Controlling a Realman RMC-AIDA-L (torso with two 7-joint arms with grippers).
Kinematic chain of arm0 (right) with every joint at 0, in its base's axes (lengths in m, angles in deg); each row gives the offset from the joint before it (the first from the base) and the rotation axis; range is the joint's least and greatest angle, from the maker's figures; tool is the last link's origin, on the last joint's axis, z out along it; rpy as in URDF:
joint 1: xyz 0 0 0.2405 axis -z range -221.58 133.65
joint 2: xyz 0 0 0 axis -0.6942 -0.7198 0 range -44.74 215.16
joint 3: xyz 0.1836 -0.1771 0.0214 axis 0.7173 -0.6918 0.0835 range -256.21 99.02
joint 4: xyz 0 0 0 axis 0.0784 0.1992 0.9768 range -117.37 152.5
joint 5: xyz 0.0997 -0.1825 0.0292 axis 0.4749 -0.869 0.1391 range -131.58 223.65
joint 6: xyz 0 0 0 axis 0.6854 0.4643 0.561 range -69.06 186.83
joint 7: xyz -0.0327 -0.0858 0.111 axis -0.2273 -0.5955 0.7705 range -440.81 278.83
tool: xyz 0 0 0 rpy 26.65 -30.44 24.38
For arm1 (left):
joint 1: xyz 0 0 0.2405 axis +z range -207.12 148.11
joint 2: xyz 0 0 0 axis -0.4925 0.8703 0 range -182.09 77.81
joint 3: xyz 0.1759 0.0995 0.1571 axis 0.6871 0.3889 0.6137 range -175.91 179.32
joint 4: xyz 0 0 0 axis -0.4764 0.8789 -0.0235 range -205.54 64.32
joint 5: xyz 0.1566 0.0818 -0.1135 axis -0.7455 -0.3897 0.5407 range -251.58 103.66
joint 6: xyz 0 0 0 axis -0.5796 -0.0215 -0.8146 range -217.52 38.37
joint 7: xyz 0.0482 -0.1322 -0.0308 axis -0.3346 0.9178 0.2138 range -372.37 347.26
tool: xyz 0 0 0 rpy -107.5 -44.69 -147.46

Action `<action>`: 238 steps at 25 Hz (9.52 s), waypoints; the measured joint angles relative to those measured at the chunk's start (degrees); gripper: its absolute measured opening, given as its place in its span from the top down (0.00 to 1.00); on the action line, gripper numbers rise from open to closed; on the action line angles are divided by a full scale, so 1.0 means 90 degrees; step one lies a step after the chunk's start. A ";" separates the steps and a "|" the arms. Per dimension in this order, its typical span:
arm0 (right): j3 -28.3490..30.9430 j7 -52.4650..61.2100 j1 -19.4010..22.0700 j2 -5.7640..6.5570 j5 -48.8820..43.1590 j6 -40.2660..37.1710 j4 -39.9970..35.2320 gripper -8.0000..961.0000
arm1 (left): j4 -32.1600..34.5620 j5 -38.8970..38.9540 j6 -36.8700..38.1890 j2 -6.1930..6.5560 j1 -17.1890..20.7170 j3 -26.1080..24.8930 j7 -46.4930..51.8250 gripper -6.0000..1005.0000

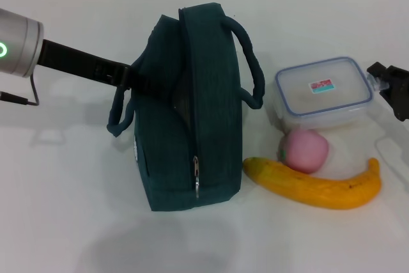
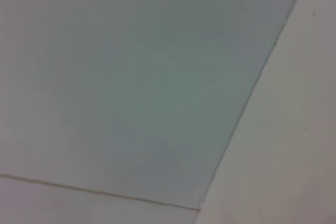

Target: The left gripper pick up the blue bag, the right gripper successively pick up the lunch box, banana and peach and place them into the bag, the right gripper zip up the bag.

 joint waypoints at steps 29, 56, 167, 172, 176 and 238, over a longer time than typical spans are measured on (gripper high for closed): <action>0.0010 0.1966 -0.0170 -0.0045 0.1971 -0.1486 0.0480 0.89 | -0.0028 0.0000 -0.0036 -0.0121 -0.0099 0.0000 -0.0145 0.96; -0.0063 0.1222 -0.2198 -0.0045 0.1406 -0.2203 0.1127 0.89 | -0.0031 0.0099 -0.0107 -0.0245 -0.0634 -0.0015 -0.0078 0.96; -0.6919 0.3837 -0.0774 0.0017 -0.4652 -0.3186 -0.9952 0.27 | -0.0049 0.0097 -0.0442 -0.0063 -0.0316 -0.0540 -0.0254 0.96; -0.7138 0.4072 -0.1224 -0.0009 -0.4801 -0.3202 -0.9303 0.27 | -0.0049 0.0097 -0.0442 -0.0077 -0.0321 -0.0544 -0.0253 0.96; -0.7159 0.4088 -0.1393 -0.0011 -0.4806 -0.3186 -0.8817 0.27 | -0.0049 0.0097 -0.0443 -0.0080 -0.0279 -0.0547 -0.0253 0.96; -0.8960 0.3999 -0.2088 -0.0044 -0.4264 -0.1266 -0.6441 0.52 | -0.0244 0.0098 -0.0441 -0.0098 -0.0198 -0.0547 -0.0303 0.96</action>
